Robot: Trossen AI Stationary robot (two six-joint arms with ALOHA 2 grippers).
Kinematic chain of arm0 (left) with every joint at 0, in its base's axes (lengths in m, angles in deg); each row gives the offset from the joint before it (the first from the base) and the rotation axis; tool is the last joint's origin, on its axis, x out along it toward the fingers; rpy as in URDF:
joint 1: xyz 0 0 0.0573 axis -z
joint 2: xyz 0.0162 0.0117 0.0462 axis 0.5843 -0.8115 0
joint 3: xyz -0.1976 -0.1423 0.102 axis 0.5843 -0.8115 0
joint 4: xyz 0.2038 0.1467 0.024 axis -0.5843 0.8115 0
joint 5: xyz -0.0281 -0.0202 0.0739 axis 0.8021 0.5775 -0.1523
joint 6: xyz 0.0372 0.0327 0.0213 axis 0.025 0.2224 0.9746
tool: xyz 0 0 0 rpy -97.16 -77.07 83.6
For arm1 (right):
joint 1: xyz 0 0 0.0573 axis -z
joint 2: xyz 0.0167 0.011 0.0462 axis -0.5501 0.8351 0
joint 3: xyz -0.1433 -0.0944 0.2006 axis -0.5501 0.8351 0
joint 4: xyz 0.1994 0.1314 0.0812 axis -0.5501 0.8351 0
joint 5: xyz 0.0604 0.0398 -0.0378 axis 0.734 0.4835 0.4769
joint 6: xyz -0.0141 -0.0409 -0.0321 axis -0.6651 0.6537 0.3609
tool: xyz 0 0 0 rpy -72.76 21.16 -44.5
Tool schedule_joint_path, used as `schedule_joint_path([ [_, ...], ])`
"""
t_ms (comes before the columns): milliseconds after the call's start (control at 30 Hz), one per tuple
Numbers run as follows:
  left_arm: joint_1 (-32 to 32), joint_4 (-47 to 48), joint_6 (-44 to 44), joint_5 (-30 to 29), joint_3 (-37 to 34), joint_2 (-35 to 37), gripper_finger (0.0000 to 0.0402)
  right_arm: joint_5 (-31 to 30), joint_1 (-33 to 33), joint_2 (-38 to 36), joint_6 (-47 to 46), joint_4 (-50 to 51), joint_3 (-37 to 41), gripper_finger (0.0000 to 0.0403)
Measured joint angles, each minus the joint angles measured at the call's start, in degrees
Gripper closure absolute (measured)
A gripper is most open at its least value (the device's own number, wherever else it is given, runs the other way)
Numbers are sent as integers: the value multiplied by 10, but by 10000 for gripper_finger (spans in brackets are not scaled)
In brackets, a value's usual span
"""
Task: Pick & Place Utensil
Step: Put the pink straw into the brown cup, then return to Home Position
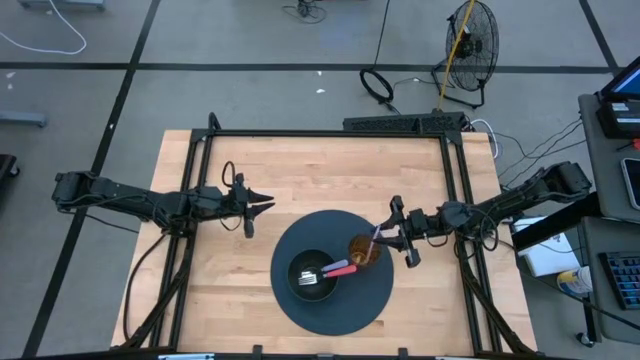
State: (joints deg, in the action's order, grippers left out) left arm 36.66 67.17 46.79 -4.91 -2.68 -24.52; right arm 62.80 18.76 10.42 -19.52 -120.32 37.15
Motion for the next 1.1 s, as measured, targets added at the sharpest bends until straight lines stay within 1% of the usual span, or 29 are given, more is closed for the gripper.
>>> schedule_joint_path([
  [167,0,1,0,0,0,0,325,0,0,-36,55,-28,0,265],
  [600,0,-1,0,1,0,0,325,-2,0,-185,129,-4,0,215],
  [767,0,-30,21,38,0,0,325,-3,0,-245,163,28,0,203],
  [800,0,-39,27,47,0,0,325,-7,0,-257,171,40,0,202],
  [867,0,-50,42,66,0,0,325,-37,0,-282,186,71,0,202],
  [967,0,-51,62,75,0,0,325,-114,0,-313,196,116,0,205],
  [1000,0,-51,65,74,0,0,325,-131,0,-321,208,133,0,205],
  [1100,-1,-53,86,69,0,0,325,-145,0,-344,247,182,0,204],
])
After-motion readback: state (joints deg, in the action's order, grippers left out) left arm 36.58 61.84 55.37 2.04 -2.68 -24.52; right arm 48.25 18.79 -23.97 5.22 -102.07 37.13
